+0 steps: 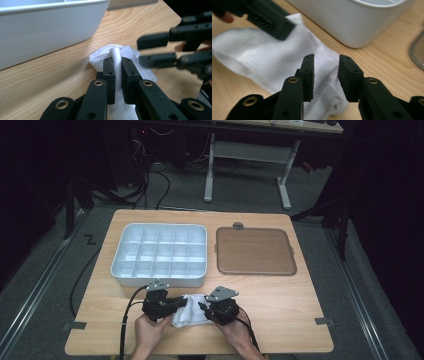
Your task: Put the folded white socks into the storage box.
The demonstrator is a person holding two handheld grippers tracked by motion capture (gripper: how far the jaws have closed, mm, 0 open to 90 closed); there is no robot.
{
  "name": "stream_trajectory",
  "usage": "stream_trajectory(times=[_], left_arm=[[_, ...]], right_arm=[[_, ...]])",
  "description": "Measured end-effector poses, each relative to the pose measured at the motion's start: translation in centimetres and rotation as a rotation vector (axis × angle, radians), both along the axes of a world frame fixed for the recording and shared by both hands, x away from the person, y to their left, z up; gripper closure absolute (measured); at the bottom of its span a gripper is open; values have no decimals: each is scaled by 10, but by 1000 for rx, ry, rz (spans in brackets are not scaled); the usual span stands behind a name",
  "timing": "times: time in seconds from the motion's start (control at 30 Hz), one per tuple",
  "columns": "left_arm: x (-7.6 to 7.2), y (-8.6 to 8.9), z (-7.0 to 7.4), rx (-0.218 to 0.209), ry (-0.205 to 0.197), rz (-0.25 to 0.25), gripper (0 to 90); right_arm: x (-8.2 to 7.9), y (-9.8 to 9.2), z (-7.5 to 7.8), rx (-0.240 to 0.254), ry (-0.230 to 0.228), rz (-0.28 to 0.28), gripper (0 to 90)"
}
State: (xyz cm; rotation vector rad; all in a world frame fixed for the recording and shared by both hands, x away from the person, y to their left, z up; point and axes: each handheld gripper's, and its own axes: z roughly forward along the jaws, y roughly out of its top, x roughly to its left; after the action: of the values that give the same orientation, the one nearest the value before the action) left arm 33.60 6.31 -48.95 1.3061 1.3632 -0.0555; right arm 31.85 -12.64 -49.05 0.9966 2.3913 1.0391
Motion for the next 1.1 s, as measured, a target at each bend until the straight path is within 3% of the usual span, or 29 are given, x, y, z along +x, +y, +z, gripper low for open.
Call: stream_trajectory(times=[0.07, 0.17, 0.2, 0.27, 0.3, 0.5, 0.77, 0.87, 1.1], left_arm=[[0, 0, 0, 0, 1, 0, 832], [0, -1, 0, -2, 3, 1, 832], [0, 0, 1, -2, 3, -2, 833], [0, 0, 1, -5, 4, -2, 832], [0, -1, 2, -14, 6, -2, 832], [1, -3, 6, -30, -1, -5, 832], [2, -9, 11, -31, -14, -12, 831], [5, -11, 10, -39, -1, -8, 831], [10, -16, 2, -6, 9, -12, 829]], right_arm=[[7, -7, -2, 4, 33, -29, 609], [11, -9, -8, 14, 59, -32, 590], [15, -10, -14, 16, 88, -32, 588], [17, -9, -16, 15, 98, -30, 600], [19, -8, -22, 17, 125, -19, 648], [21, 0, -24, 2, 136, 22, 732], [18, 7, -24, 7, 154, 37, 742], [18, 10, -24, 16, 164, 41, 742], [17, 19, -25, 27, 164, 51, 738]])
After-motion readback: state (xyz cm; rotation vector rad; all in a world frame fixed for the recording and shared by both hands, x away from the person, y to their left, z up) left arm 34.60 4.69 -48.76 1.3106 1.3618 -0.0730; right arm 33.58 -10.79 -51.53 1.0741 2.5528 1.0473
